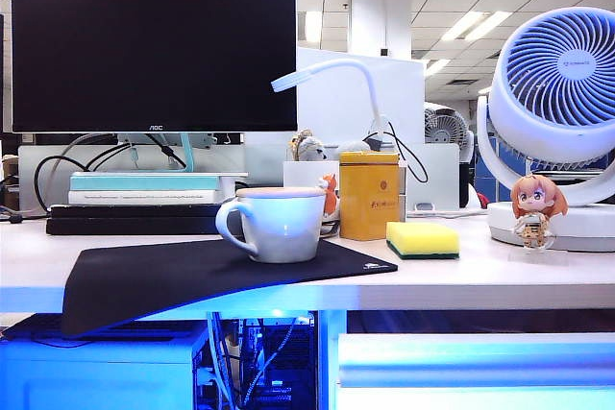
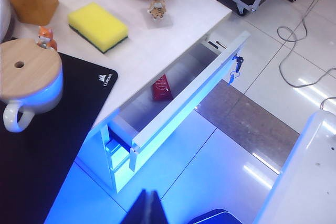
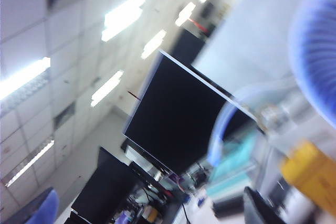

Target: Open the drawer, place the cleaning sponge inside, then close the drawer.

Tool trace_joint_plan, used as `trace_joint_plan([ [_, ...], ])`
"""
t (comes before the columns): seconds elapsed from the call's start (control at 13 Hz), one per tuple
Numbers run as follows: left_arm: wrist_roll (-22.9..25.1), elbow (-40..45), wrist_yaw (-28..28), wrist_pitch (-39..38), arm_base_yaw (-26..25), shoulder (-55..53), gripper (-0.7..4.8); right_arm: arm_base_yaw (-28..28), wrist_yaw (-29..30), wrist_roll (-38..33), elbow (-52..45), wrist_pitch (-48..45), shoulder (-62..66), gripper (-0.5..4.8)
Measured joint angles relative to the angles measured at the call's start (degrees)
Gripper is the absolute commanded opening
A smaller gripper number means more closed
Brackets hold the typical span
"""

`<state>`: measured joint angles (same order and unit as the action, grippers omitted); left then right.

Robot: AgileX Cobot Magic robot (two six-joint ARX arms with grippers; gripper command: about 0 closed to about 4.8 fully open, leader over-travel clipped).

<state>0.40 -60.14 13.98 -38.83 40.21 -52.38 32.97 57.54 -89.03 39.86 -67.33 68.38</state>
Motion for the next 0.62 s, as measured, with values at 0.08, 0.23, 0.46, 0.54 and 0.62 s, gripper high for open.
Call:
trace_joint_plan([
  [0.08,0.0,0.0,0.0,0.2,0.0,0.0,-0.06,-2.3,-0.8,0.2,7.3,0.8,0.0,4.79],
  [0.23,0.0,0.0,0.0,1.1,0.0,0.0,-0.06,-9.3,-0.3,6.4,19.6,8.4,-0.2,4.79],
  [0.46,0.0,0.0,0.0,1.7,0.0,0.0,-0.06,-16.0,-1.6,24.1,30.1,32.9,0.0,4.79],
  [0.54,0.0,0.0,0.0,1.7,0.0,0.0,-0.06,-17.4,-3.3,30.9,32.9,41.2,-0.1,4.79],
  [0.62,0.0,0.0,0.0,1.7,0.0,0.0,-0.06,-19.2,-7.0,40.7,35.9,52.3,-0.1,4.79],
])
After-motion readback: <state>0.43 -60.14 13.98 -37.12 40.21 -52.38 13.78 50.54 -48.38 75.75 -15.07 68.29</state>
